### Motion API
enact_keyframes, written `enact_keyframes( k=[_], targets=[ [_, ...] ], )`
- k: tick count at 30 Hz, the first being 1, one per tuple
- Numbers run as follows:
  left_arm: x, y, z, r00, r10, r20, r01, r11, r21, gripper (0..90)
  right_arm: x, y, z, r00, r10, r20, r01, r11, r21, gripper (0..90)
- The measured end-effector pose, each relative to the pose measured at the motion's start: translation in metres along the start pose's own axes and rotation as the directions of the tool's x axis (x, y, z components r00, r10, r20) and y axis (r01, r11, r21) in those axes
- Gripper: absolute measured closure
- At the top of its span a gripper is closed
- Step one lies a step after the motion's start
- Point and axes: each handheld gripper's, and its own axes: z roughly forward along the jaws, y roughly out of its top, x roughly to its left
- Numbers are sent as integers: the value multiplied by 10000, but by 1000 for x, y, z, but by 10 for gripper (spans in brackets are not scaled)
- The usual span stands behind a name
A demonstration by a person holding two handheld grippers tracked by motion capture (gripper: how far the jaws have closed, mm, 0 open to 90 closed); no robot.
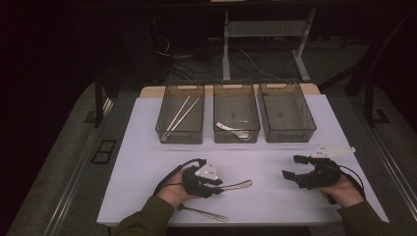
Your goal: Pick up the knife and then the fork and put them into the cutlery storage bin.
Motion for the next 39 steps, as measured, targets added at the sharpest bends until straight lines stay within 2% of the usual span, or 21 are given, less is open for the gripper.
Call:
enact_keyframes(
  k=[3,6,7,9,11,14,17,22,25,27,33,36,39],
  targets=[
    [1,0,1,9999,-138,68,138,9999,-94,693,0,0,0,10000,2,7,-2,10000,0,222],
    [2,0,2,9999,-84,99,85,9999,-95,760,1,0,1,10000,-10,1,10,10000,-3,221],
    [3,1,2,9999,42,123,-41,10000,-73,788,1,0,1,10000,22,-15,-22,10000,18,221],
    [3,0,3,9997,-75,227,79,9999,-146,790,1,0,1,10000,-36,-30,36,10000,27,221],
    [4,1,2,9996,80,261,-79,10000,-53,792,1,0,1,10000,-73,-35,74,10000,36,222],
    [6,1,2,9992,-9,393,12,10000,-70,793,1,0,1,10000,-65,-45,65,10000,26,222],
    [7,3,3,9992,-80,399,82,10000,-55,793,1,0,1,10000,-6,-73,6,10000,12,222],
    [9,9,6,9994,103,341,-105,9999,53,794,1,1,1,10000,6,-95,-6,10000,-2,223],
    [9,12,5,9993,52,358,-48,9999,-125,794,2,1,1,9999,-57,-161,57,10000,-52,225],
    [9,14,3,9993,69,375,-65,9999,-121,794,3,2,1,9995,-67,-299,67,10000,3,225],
    [11,18,0,9993,210,317,-207,9997,-121,794,9,7,3,9934,-541,-1008,564,9982,196,214],
    [11,23,-4,9990,300,334,-293,9993,-230,794,12,11,4,9876,-787,-1360,829,9962,257,219],
    [13,28,-8,9983,381,436,-365,9986,-371,794,14,17,7,9783,-1038,-1794,1123,9930,375,224]
  ],
)
